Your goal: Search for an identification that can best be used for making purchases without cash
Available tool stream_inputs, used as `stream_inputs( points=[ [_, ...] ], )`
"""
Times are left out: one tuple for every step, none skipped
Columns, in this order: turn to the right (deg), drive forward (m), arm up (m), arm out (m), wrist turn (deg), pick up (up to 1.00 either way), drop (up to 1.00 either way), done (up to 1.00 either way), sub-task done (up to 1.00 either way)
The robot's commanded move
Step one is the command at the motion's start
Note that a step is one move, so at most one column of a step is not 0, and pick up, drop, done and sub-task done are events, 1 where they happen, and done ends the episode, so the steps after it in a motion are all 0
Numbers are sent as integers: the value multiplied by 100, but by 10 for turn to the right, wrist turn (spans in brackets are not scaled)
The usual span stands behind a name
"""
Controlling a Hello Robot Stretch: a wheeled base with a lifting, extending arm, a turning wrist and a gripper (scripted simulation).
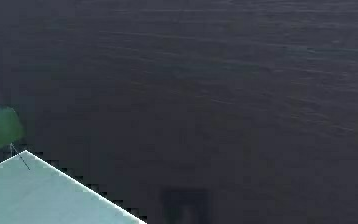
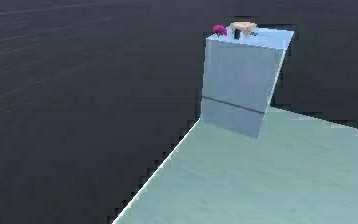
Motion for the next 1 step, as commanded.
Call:
stream_inputs(
  points=[
    [-450,0,0,0,0,0,0,0,0]
  ],
)
